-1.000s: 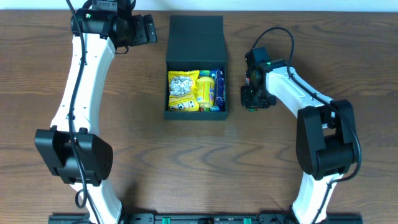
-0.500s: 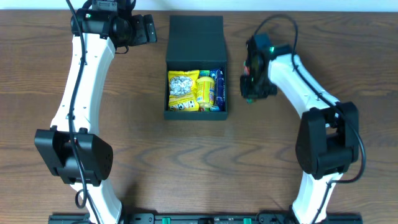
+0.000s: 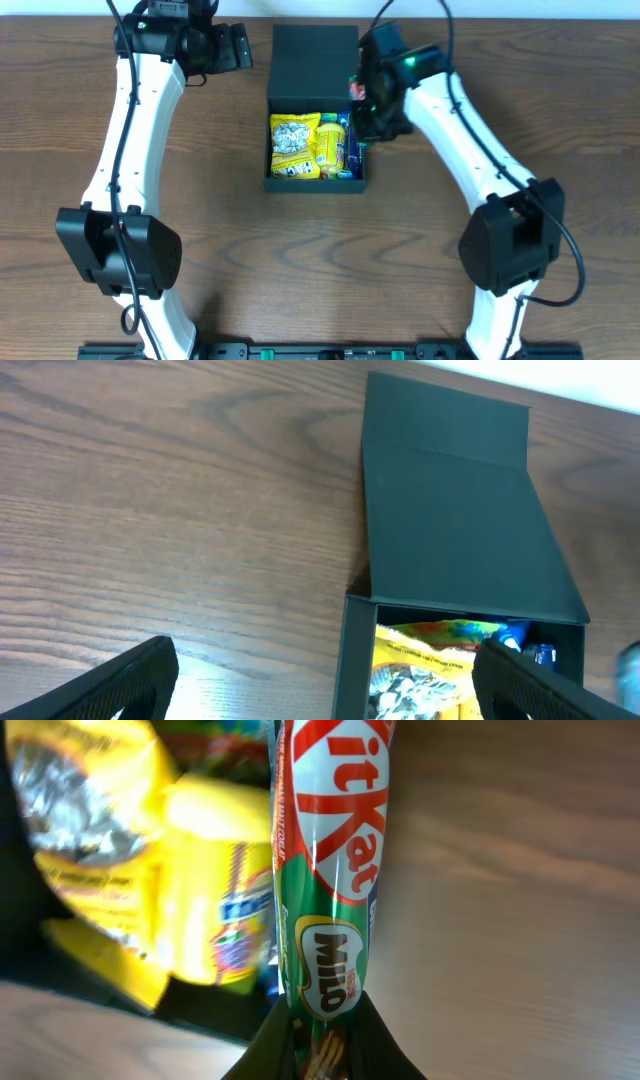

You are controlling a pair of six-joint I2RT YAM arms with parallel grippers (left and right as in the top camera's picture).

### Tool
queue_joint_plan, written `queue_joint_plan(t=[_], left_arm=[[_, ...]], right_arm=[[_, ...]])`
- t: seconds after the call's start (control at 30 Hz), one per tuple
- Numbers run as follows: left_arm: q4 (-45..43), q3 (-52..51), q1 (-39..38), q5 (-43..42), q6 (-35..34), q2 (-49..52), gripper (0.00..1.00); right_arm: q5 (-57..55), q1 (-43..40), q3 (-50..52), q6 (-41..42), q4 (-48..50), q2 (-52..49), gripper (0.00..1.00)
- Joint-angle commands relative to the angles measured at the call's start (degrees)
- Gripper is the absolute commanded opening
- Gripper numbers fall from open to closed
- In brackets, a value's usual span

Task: Pack container
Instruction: 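Place the KitKat bar into the box and withdraw the right gripper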

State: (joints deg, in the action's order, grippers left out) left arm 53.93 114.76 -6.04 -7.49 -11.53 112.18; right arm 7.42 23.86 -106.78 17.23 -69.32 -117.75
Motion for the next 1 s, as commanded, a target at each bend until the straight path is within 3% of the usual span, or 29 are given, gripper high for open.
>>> queue_joint_plan(t=[0.0,0.47,0.5,0.53,0.67,0.7,0.9,0.93,0.97], left_arm=[[0.1,0.3,0.0,0.4,1.1,0.3,0.95],[0.2,0.3,0.0,0.4,1.0,0.3,0.95],[0.2,0.3,0.0,0.4,1.1,0.3,0.95],[0.2,0.3,0.0,0.4,1.0,0.3,0.95],[0.2,0.3,0.0,0.4,1.0,0.3,0.95],[0.2,0.3,0.0,0.3,1.0,0.3,0.95],[-1.6,0.3,0.0,-2.9,1.0,0.3,0.97],[-2.0,0.3,0.0,-2.9,1.0,0.3,0.91],[-2.7,0.2,0.0,-2.8,1.0,0.3,0.63]], right_arm=[[1.0,2.1,1.6,3.1,0.3,0.1,0.01],[-3.1,5.2,1.9,11.7,0.7,0.1,0.03],[-3.1,5.2,1.9,11.6,0.7,0.1,0.17],[-3.1,5.2,1.9,11.4,0.6,0.1,0.41],[-3.1,5.2,1.9,11.4,0.6,0.1,0.93],[-3.1,5.1,1.9,11.4,0.8,0.1,0.99],[-3.1,2.4,1.4,11.5,3.0,0.1,0.99],[-3.1,1.7,1.3,11.4,3.3,0.1,0.99],[-3.1,0.1,1.3,11.4,3.6,0.1,0.99]])
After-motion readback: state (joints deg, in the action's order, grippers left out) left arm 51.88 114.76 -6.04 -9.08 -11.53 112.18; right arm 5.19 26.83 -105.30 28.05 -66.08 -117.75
